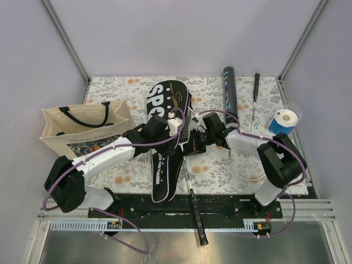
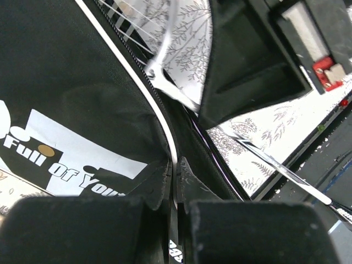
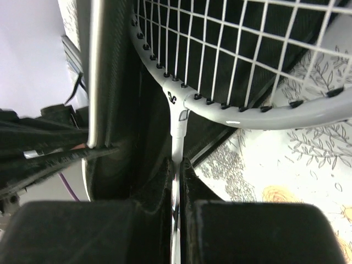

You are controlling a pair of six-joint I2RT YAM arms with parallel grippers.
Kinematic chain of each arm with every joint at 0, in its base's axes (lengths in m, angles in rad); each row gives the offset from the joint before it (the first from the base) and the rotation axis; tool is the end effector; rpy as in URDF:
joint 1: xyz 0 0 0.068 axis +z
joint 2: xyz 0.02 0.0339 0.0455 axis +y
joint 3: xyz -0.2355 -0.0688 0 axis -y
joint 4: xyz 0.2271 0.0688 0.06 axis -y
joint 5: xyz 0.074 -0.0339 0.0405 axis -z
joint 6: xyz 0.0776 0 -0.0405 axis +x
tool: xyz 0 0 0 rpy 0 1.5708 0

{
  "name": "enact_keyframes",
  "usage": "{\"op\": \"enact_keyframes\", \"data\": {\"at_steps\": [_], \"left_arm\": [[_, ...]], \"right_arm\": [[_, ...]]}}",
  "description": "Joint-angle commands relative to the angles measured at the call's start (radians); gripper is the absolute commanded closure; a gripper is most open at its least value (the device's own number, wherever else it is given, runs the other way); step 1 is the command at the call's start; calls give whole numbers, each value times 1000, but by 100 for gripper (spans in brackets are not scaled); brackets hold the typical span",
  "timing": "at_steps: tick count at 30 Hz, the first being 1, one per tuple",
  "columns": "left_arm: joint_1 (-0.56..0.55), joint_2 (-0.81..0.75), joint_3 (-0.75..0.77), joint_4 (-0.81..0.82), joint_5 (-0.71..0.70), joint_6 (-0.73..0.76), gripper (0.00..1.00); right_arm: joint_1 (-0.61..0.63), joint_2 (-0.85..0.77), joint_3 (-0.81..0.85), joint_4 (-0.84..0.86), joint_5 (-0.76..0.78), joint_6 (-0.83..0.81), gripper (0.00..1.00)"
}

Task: Pack up the badminton gear

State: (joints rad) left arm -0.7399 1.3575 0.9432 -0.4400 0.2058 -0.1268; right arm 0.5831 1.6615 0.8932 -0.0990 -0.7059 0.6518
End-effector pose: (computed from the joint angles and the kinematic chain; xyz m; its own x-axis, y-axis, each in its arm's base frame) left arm 0.2114 -0.2144 0.1941 -0.6485 0.4244 -0.6320 0.6826 0.6917 -0.2359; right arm 0.2498 0.2250 0.1319 -0.9728 -0.0886 -0.2142 -0.2255 0.5761 0.7857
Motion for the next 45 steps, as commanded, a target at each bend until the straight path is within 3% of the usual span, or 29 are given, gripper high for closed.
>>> {"op": "enact_keyframes", "data": {"at_steps": [1, 7, 16, 21, 36, 44, 45], "left_arm": [[-35, -47, -20, 70, 29, 12, 100], [-36, -90, -63, 125, 44, -100, 100], [-33, -158, -126, 187, 53, -332, 100], [-35, -149, -121, 127, 23, -359, 100], [-23, -262, -221, 263, 63, -688, 100], [-9, -224, -216, 281, 35, -717, 100], [-4, -213, -208, 270, 12, -711, 100]], "right_arm": [[0, 3, 69, 224, 8, 110, 100], [-11, 96, 43, 620, 109, 374, 100], [-42, 248, 59, 910, 243, 577, 100], [-52, 284, 73, 930, 313, 591, 100], [-51, 346, 50, 1059, 621, 603, 100], [-9, 371, 75, 1042, 666, 556, 100], [-8, 369, 82, 1026, 646, 549, 96]]}}
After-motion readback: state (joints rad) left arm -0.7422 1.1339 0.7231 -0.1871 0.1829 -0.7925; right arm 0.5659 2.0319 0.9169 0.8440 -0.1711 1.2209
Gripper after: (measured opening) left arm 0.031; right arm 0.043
